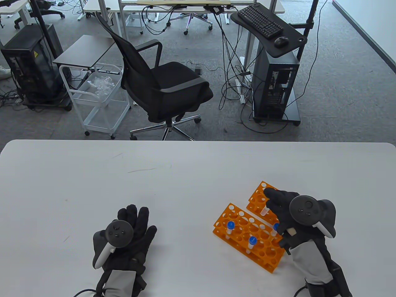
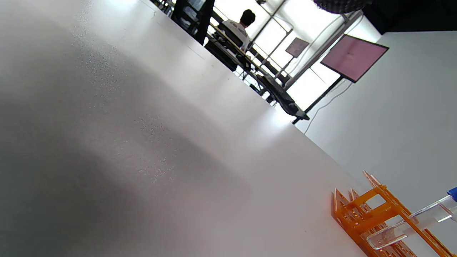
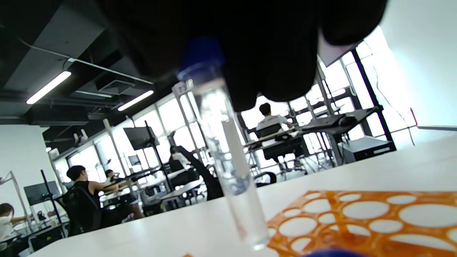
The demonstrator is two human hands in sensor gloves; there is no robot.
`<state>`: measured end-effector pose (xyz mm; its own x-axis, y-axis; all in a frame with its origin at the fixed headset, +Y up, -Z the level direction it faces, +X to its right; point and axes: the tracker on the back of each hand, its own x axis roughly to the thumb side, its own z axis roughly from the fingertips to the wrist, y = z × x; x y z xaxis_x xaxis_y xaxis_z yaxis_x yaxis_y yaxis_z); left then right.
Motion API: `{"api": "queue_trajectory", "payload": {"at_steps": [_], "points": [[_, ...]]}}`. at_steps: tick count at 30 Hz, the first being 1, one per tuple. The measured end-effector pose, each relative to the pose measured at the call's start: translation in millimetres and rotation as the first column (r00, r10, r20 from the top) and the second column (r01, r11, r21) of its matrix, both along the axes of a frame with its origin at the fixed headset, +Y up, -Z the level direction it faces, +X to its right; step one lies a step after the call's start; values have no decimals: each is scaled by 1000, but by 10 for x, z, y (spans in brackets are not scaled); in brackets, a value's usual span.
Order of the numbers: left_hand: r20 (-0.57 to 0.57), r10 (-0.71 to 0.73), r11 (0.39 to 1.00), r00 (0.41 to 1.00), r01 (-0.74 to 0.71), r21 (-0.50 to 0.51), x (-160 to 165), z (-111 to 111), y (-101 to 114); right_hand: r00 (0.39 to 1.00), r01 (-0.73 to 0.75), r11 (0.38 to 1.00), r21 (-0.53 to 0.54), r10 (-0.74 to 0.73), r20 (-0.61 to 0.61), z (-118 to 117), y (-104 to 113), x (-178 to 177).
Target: Transfer 4 test tubes between racks (Right hand only)
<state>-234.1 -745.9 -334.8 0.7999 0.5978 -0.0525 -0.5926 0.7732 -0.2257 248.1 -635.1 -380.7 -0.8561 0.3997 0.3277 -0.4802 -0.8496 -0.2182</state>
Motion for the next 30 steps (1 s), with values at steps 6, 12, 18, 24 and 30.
{"api": "queue_trajectory", "payload": {"at_steps": [6,12,18,24,30], "points": [[0,0,1000,1000,0,0,0,0,0,999,26,999,20,-26,40,22,69,151],[0,-1,1000,1000,1,-8,1,5,1,995,40,999,26,-43,86,29,99,302],[2,-1,1000,1000,1,-8,6,8,2,990,50,998,24,-53,130,33,113,439],[2,-1,1000,1000,1,-9,6,6,2,984,49,999,16,-51,173,29,106,561],[2,0,1000,1000,0,-11,6,10,3,977,10,1000,-5,-9,214,13,73,639]]}}
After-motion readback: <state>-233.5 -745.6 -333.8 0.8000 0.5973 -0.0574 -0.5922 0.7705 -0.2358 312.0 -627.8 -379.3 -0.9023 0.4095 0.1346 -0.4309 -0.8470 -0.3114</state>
